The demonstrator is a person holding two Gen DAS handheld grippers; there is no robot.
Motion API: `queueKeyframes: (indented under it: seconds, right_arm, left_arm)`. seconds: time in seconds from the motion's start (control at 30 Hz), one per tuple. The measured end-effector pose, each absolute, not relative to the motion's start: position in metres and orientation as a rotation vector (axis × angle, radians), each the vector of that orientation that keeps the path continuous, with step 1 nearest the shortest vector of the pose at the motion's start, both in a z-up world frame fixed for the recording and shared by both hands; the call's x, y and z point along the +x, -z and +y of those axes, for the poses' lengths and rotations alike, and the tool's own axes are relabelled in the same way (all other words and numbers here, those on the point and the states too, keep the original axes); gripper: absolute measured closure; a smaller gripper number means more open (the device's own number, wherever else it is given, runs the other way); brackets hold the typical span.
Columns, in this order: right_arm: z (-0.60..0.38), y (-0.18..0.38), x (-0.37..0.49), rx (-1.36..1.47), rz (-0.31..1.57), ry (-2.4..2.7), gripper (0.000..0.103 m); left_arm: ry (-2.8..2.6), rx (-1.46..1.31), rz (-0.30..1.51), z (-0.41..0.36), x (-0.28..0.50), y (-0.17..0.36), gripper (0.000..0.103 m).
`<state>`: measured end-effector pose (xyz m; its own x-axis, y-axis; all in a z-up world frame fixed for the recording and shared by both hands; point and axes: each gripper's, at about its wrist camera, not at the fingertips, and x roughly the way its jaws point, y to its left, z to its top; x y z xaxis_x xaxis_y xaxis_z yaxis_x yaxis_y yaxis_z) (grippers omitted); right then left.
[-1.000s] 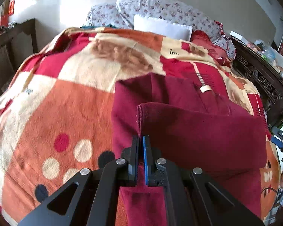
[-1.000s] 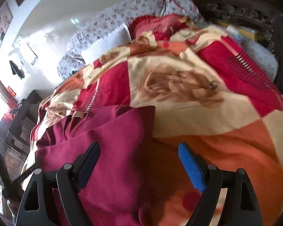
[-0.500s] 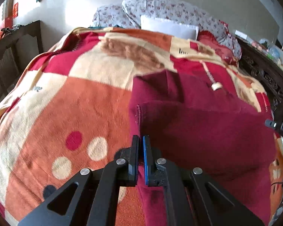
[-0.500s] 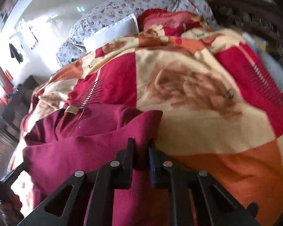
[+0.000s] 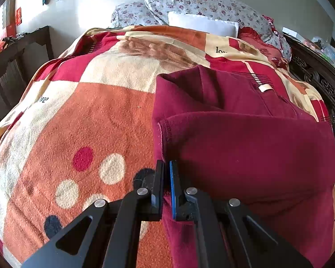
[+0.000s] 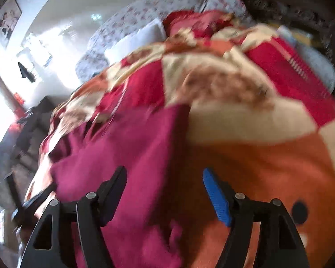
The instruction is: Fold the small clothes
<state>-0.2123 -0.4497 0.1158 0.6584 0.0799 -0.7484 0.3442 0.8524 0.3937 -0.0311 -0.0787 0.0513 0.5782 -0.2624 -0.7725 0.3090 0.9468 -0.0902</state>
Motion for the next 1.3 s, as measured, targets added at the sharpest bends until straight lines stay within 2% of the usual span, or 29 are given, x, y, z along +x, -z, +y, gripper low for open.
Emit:
queueKeyframes:
  seconds: [0.07,0.1,0.13,0.23,0.47,0.53,0.63,0.8,0.93,1.1,1.2,1.3]
  right_arm:
    - [-0.441,-0.101,-0.212,0.526,0.883,0.149,0.028]
    - [-0.439,-0.095,-0.211,0.514,0.897,0.141,0.046]
    - [-0.438,-0.091,-0.213,0.501,0.905,0.129,0.076]
    - [-0.434,-0.101,-0.223,0.442,0.860,0.123,0.081]
    - [-0.443,-0.078,-0.217,0.473,0.888,0.186,0.081]
    - [-0.448,-0.086,-0.224,0.510,0.875,0.214,0.071]
    - [-0.446,-0.106,-0.240,0.493,0.832,0.275,0.070]
    - [-0.410,-0.127,-0.240,0.373,0.807,0.197,0.070]
    - [-0.395,-0.118,-0.224,0.322,0.840,0.172,0.070]
    - [-0.406,-0.090,-0.203,0.327,0.905,0.225,0.072]
    - [-0.409,-0.093,-0.205,0.356,0.901,0.229,0.072]
    - [-0.398,-0.107,-0.217,0.308,0.910,0.235,0.070]
  left_arm:
    - [0.325,0.062,0.890,-0.080,-0.032,-0.052,0.098]
    - [0.320,0.068,0.887,-0.082,-0.034,-0.052,0.098]
    - [0.317,0.072,0.885,-0.082,-0.035,-0.052,0.098]
    - [0.324,0.071,0.885,-0.083,-0.038,-0.055,0.098]
    - [0.316,0.134,0.868,-0.100,-0.040,-0.045,0.094]
    - [0.310,0.148,0.858,-0.101,-0.042,-0.047,0.094]
    - [0.317,0.126,0.871,-0.095,-0.041,-0.049,0.090]
    - [0.300,0.085,0.874,-0.086,-0.044,-0.052,0.066]
    - [0.291,0.101,0.874,-0.089,-0.044,-0.049,0.061]
    - [0.287,0.086,0.881,-0.089,-0.039,-0.044,0.048]
    - [0.278,0.081,0.889,-0.088,-0.036,-0.042,0.041]
    - [0.283,0.067,0.906,-0.083,-0.038,-0.043,0.038]
